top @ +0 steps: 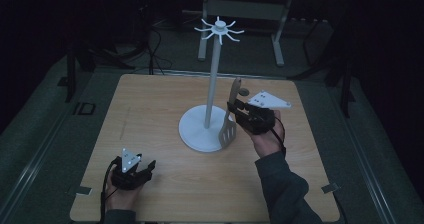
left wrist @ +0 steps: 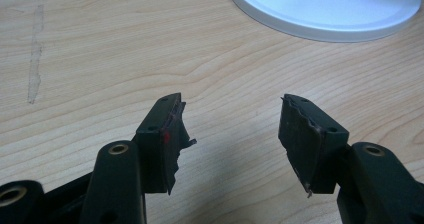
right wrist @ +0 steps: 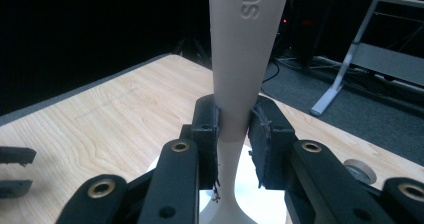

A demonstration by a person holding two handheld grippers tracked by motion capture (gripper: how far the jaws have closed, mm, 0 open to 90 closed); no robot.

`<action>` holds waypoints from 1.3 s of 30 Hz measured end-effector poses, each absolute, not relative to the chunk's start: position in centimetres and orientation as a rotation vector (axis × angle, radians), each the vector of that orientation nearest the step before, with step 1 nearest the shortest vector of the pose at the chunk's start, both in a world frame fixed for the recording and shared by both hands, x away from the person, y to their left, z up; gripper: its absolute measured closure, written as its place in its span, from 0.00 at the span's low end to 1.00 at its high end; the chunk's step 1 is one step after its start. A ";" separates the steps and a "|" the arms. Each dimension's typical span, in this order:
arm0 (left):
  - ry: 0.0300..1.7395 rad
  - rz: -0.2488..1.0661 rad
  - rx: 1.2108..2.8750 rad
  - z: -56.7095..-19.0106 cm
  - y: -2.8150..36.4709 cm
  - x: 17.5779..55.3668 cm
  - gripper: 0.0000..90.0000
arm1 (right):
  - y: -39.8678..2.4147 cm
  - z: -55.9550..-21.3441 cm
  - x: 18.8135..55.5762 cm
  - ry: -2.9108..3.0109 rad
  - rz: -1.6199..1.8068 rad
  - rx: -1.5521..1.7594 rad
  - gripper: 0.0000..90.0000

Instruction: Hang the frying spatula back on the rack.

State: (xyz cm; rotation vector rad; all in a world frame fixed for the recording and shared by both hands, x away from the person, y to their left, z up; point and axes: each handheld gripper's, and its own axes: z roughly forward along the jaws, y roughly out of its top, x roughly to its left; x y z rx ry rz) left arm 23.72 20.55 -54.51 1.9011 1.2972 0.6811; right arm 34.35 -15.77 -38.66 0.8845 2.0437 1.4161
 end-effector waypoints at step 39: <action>1.300 0.680 1.892 -54.5 20.5 23.7 0.48 | -15.6 -34.2 36.1 1.974 1.459 0.868 0.82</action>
